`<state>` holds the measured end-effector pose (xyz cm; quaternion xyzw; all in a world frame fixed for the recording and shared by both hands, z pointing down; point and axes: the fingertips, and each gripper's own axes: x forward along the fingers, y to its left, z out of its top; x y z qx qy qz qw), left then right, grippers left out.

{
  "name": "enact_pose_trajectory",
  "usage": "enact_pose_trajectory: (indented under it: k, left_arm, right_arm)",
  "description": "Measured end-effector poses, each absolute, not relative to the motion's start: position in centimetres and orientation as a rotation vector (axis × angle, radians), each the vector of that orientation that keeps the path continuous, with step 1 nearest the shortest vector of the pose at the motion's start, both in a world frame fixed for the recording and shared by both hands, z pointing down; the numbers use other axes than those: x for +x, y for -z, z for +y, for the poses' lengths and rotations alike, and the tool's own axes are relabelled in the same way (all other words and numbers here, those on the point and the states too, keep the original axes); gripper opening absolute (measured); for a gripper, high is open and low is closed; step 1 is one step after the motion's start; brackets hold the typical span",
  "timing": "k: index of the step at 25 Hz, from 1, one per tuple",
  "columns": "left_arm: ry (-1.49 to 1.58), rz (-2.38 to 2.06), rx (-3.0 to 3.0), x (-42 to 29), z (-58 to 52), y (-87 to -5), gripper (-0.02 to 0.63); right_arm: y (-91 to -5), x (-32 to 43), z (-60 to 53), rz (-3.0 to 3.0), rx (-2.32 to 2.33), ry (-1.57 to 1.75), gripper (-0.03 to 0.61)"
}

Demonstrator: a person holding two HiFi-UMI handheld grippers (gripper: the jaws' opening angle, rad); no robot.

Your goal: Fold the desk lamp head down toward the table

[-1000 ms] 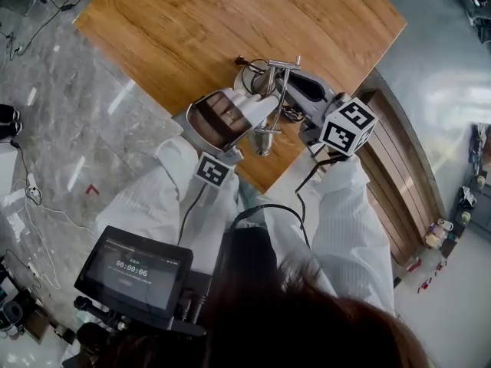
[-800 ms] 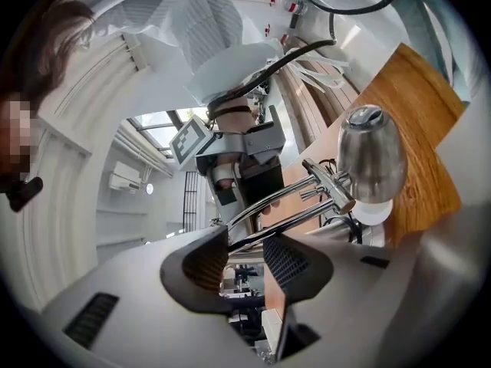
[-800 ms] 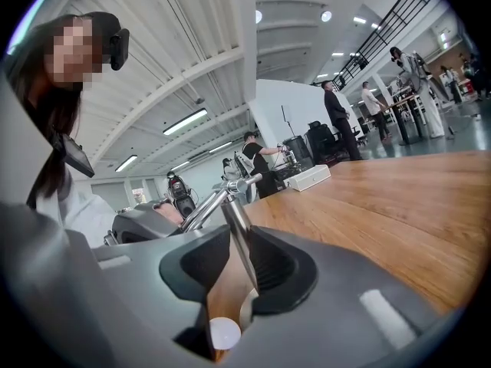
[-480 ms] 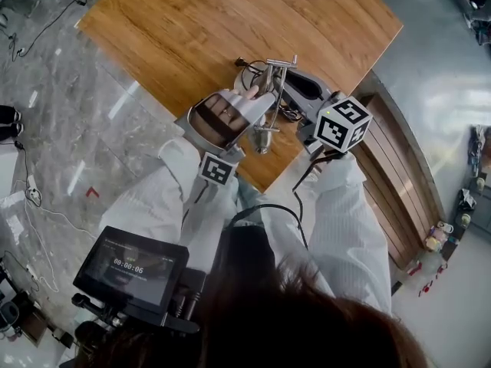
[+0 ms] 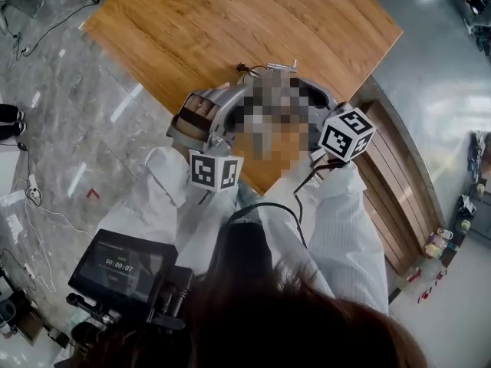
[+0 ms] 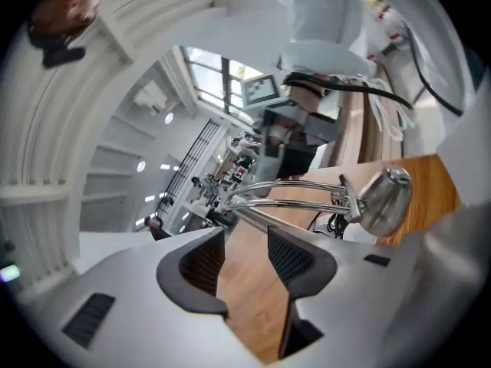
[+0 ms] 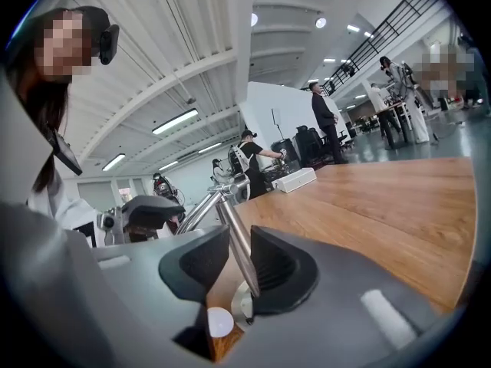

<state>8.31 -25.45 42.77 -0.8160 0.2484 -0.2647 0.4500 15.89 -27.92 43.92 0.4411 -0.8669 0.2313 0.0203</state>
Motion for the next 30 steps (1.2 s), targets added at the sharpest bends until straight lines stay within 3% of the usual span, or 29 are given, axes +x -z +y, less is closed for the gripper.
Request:
enact_pose_trajectory:
  k: [10, 15, 18, 30]
  left_arm:
    - [0.469, 1.062, -2.723, 6.9, -28.3, -32.3, 0.132]
    - [0.417, 1.111, -2.810, 8.3, -28.6, -31.1, 0.030]
    - [0.419, 1.144, -2.858, 8.8, -28.4, -31.7, 0.003]
    - [0.435, 1.206, -2.932, 9.5, -27.5, -32.7, 0.002]
  right_arm:
    - [-36.7, 15.6, -24.5, -2.579, 1.614, -0.420, 0.063]
    - [-33.9, 14.2, -25.0, -2.541, 1.711, -0.299, 0.020]
    - [-33.3, 14.2, -25.0, -2.488, 1.780, -0.249, 0.017]
    - [-32.4, 14.0, -24.5, -2.483, 1.801, -0.227, 0.000]
